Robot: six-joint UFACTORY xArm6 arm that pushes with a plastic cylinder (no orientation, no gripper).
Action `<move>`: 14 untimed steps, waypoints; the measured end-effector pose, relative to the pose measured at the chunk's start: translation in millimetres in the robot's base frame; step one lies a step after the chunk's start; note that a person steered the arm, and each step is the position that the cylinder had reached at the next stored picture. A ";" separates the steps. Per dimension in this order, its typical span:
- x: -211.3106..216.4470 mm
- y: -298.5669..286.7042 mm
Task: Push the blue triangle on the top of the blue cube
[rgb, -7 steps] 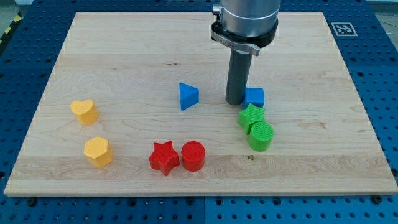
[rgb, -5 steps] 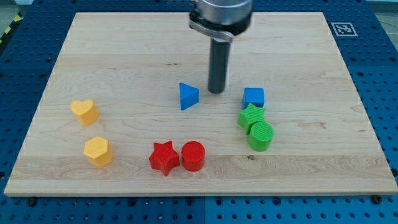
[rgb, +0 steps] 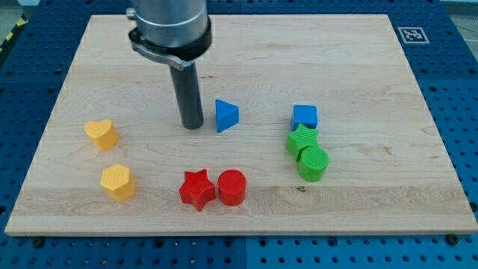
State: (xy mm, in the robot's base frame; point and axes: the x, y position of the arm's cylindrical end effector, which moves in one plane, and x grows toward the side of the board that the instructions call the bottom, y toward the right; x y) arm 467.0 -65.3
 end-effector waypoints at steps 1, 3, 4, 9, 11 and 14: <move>0.7 29.3; -6.6 48.0; -20.4 50.1; -73.3 111.2; -78.4 162.7; -91.7 165.0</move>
